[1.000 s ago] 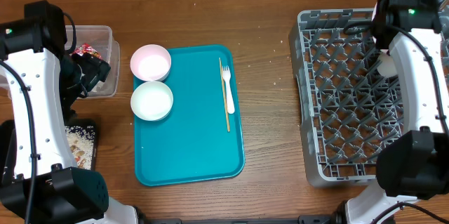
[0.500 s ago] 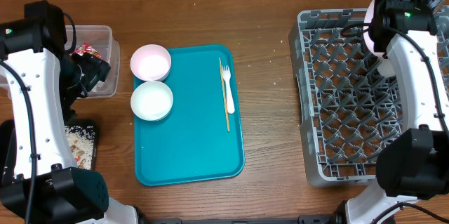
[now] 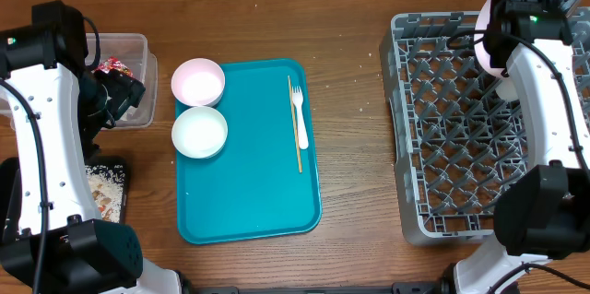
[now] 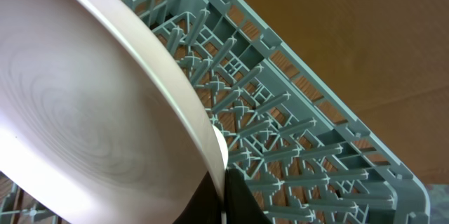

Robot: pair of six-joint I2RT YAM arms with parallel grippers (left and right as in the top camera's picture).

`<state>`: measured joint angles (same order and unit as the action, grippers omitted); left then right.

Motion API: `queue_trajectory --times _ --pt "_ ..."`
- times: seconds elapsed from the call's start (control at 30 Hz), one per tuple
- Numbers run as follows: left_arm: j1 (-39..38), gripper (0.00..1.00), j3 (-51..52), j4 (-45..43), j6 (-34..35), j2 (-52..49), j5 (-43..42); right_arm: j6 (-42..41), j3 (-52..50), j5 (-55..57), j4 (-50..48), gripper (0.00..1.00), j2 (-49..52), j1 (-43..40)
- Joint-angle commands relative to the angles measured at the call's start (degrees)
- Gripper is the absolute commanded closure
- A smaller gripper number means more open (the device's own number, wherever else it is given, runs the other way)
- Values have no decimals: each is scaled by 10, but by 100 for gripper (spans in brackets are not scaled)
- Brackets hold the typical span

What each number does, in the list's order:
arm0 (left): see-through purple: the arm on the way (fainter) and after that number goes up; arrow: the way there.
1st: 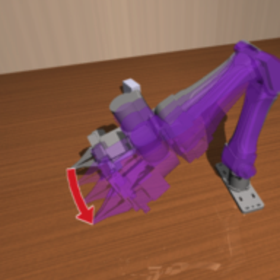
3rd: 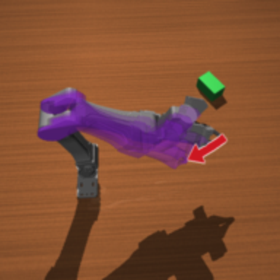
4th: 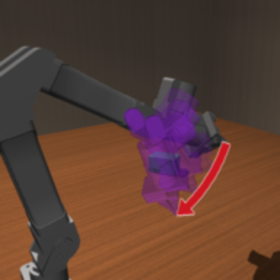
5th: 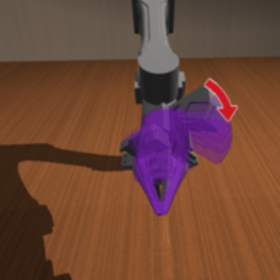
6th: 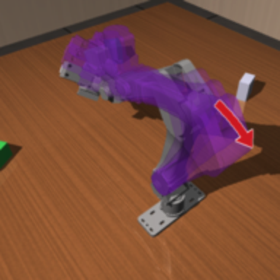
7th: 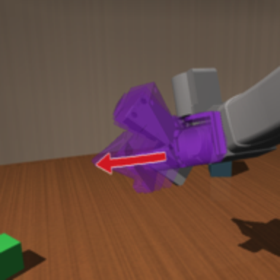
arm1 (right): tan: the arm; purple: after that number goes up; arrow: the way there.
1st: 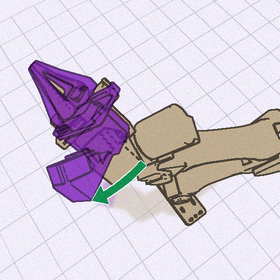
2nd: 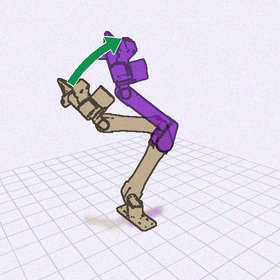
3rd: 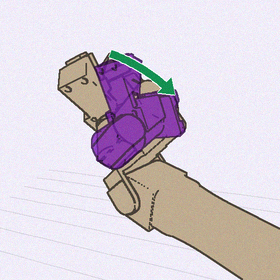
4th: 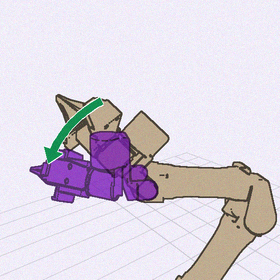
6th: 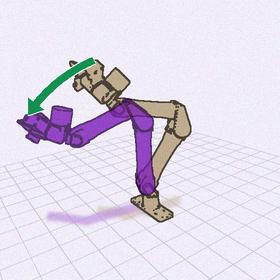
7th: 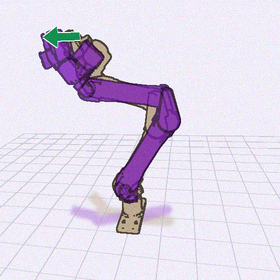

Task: Sort waste into correct bins and load items into the dishwasher
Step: 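Carry the white plate to the rack and stand it upright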

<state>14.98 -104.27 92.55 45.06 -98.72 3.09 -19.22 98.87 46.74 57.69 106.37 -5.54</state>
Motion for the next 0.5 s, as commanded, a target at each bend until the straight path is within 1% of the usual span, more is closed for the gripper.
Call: queue_trajectory --times 0.0,0.47 --pt "-4 0 0 -1 2 -4 5 26 -2 14 -17 96 4 2" --pt "-4 0 0 -1 2 -4 5 28 -3 8 -15 96 5 2"
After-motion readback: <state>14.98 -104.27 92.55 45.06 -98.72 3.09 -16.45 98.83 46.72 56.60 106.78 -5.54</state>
